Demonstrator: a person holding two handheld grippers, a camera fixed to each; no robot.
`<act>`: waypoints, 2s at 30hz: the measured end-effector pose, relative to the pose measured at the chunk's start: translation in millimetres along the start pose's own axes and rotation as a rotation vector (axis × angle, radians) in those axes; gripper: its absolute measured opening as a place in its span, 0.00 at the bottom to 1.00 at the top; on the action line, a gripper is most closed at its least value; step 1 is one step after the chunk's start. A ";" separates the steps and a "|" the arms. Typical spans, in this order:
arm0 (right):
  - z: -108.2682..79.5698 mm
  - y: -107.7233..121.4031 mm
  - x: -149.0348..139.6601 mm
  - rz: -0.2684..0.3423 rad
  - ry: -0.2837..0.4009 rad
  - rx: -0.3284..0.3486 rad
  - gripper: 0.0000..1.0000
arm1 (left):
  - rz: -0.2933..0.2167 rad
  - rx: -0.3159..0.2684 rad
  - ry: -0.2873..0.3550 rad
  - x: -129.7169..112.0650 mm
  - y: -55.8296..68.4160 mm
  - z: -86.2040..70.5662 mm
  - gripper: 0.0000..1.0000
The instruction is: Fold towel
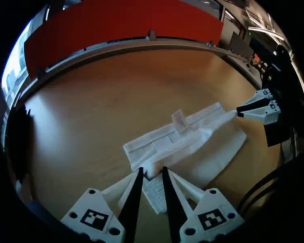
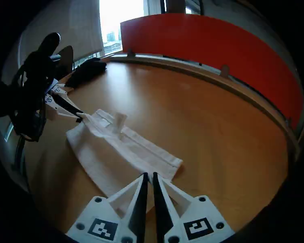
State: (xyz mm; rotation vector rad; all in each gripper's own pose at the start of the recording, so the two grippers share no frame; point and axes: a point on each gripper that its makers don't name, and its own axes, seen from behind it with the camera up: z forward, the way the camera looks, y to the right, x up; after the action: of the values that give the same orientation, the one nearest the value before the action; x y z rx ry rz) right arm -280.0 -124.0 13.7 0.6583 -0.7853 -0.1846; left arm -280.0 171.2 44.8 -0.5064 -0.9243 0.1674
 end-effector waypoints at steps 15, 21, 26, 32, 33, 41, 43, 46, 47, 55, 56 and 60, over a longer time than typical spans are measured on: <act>2.0 12.6 -3.2 -0.004 -0.006 -0.040 0.33 | 0.023 0.040 -0.006 -1.1 -10.1 3.5 0.60; 3.7 16.9 -3.9 -0.007 -0.008 -0.053 0.44 | 0.029 0.056 -0.006 0.2 -15.7 4.8 0.61; 5.7 20.3 -4.7 -0.017 -0.011 -0.063 0.58 | 0.039 0.073 -0.008 2.0 -21.0 7.5 0.66; 7.3 30.1 -4.4 -0.019 -0.010 -0.093 0.83 | 0.043 0.089 -0.008 4.6 -27.1 8.8 0.84; 7.5 32.3 -4.0 -0.019 -0.010 -0.100 0.85 | 0.042 0.093 -0.007 5.3 -28.3 8.7 0.87; 8.8 44.1 4.6 -0.027 0.006 -0.139 0.97 | 0.038 0.116 0.006 12.2 -36.1 8.7 0.95; 9.0 45.7 6.6 -0.028 0.009 -0.144 0.97 | 0.039 0.120 0.010 14.1 -37.4 8.9 0.95; 8.7 46.8 9.1 -0.030 0.013 -0.148 0.99 | 0.036 0.125 0.016 16.3 -38.3 8.6 0.95; 8.5 46.9 9.8 -0.030 0.015 -0.148 1.00 | 0.035 0.126 0.018 16.9 -38.4 8.4 0.95; 6.2 48.2 16.4 -0.040 0.032 -0.155 1.00 | 0.022 0.126 0.028 18.9 -39.3 6.0 0.95; 6.0 48.3 17.3 -0.040 0.034 -0.156 1.00 | 0.020 0.125 0.029 19.2 -39.6 5.7 0.95; 6.0 50.2 21.6 -0.041 0.043 -0.163 1.00 | 0.010 0.129 0.036 21.5 -42.1 4.2 0.95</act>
State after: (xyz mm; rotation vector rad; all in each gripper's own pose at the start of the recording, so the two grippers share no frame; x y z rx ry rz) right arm -273.3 -95.8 60.4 0.5226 -0.7077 -0.2683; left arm -273.7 143.5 82.8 -0.3933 -0.8699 0.2251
